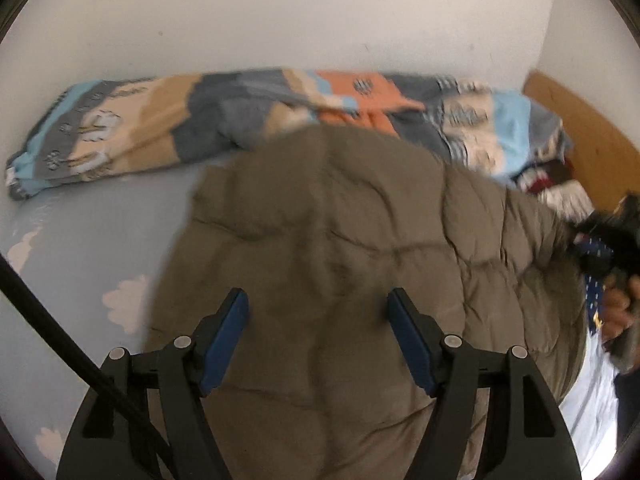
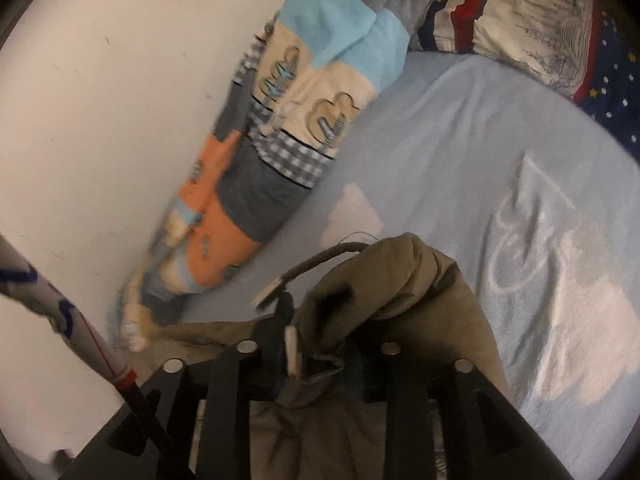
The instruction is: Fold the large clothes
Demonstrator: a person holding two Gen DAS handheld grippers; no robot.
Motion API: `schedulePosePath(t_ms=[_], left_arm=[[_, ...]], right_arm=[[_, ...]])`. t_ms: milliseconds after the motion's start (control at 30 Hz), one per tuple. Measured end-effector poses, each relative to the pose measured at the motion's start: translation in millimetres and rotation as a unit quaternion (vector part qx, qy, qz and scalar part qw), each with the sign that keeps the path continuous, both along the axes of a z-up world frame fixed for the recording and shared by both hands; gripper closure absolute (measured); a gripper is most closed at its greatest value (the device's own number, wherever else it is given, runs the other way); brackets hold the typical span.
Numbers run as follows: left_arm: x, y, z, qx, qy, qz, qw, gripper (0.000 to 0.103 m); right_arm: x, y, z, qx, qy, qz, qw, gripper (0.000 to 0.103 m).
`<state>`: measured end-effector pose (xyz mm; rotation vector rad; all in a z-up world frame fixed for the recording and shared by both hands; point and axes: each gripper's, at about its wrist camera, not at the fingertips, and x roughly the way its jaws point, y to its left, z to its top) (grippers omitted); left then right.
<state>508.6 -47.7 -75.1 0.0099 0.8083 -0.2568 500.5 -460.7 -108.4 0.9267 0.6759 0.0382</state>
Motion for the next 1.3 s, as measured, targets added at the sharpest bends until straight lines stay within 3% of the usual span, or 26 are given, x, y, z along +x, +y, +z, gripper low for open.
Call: schedulePosePath(t_ms=[100,200,300,433,533,600,700,800,933,1100,1300], left_arm=[[8.1,-13.7,-9.1,0.024,0.002,0.006,0.9997,0.032],[20.9,-14.4,-21.5,0.028,0.018,0.016,0.9993,0.032],[34.6,-11.3,-31.5,0.028,0.034,0.026,0.9987,0.032],[42.7,-13.9,-42.8,0.05,0.046,0.038,0.997,0.028],[48.9,-17.6,-52.1,0.066,0.052,0.039,0.9957,0.024],[53.1,-20.0,-56.9,0.072,0.052,0.034,0.9954,0.023],[61.9,-21.7,-64.4,0.07,0.06,0.04,0.9949,0.02],[65.7,-23.1,-64.8,0.075,0.075,0.054,0.9929,0.019],[18.4,-16.5,-37.0,0.056,0.034,0.042,0.997,0.022],[-74.4,1.5,1.0,0.038,-0.038,0.036,0.9979,0.022],[-150.8,17.3,8.2,0.033,-0.064,0.048,0.9962,0.022]], right_arm=[[-17.8,-11.9,13.6,0.017,-0.025,0.003,1.0,0.053],[-45.5,-22.4,27.9,0.036,-0.058,0.008,0.998,0.052],[-75.9,-4.3,38.7,-0.013,-0.064,0.039,0.997,0.052],[-88.9,50.4,24.5,-0.178,-0.019,0.092,0.979,0.052],[-74.6,72.4,-5.0,-0.234,0.02,0.115,0.965,0.052],[-59.1,80.9,-27.7,-0.252,0.049,0.131,0.958,0.052],[-41.7,69.8,-54.7,-0.193,0.078,0.125,0.97,0.052],[-33.7,71.0,-60.1,-0.202,0.089,0.128,0.967,0.052],[-41.8,68.4,-48.0,-0.202,0.113,0.113,0.966,0.052],[-105.2,71.3,-7.7,-0.151,0.041,0.09,0.984,0.05],[-162.2,111.2,21.2,-0.125,-0.001,0.08,0.989,0.05]])
